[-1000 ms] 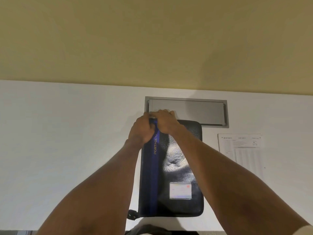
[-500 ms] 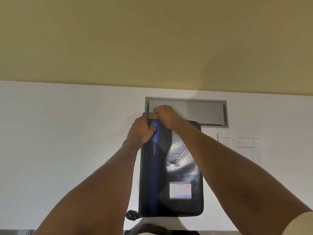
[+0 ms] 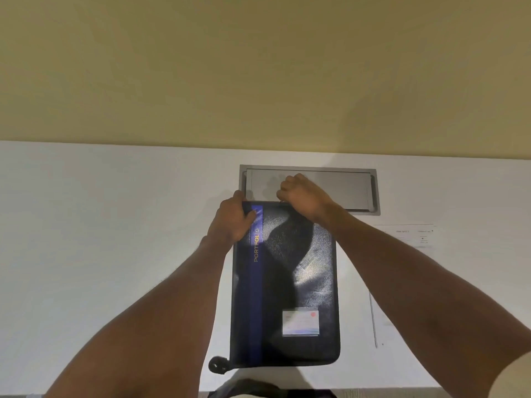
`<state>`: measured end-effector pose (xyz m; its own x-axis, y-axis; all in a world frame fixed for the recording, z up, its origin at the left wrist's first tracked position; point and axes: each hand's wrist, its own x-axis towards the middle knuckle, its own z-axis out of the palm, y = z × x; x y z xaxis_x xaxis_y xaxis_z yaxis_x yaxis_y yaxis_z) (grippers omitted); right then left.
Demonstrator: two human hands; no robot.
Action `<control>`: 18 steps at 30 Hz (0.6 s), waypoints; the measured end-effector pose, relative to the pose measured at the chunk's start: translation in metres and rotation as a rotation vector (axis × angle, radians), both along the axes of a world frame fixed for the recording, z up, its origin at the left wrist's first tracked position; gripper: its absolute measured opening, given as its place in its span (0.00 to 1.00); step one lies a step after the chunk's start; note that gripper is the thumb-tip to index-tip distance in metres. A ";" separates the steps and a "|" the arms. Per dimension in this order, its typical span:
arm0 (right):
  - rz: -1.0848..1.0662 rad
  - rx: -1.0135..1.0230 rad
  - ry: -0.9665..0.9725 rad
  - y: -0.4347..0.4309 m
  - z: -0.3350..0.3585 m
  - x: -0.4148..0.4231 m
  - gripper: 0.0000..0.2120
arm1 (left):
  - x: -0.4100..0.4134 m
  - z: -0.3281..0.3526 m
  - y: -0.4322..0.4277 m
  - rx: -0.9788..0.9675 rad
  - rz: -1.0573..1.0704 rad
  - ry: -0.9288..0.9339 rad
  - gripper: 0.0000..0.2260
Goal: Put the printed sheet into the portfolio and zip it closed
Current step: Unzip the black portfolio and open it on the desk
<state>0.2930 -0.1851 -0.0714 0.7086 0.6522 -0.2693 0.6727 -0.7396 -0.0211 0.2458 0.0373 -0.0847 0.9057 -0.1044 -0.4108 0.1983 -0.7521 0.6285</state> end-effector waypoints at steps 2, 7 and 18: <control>-0.025 -0.022 -0.014 -0.017 -0.004 -0.004 0.10 | 0.001 -0.002 0.001 0.005 0.001 0.018 0.15; -0.134 -0.030 -0.012 -0.052 -0.007 -0.012 0.10 | 0.004 -0.005 0.001 0.011 0.014 0.033 0.16; -0.368 -0.001 0.013 -0.096 -0.011 -0.033 0.08 | 0.006 -0.013 -0.002 0.029 0.034 0.030 0.16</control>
<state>0.2602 -0.2813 -0.0819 0.8921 0.3543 -0.2804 0.3614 -0.9320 -0.0277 0.2513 0.0352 -0.0973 0.8959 -0.0610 -0.4400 0.2425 -0.7627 0.5996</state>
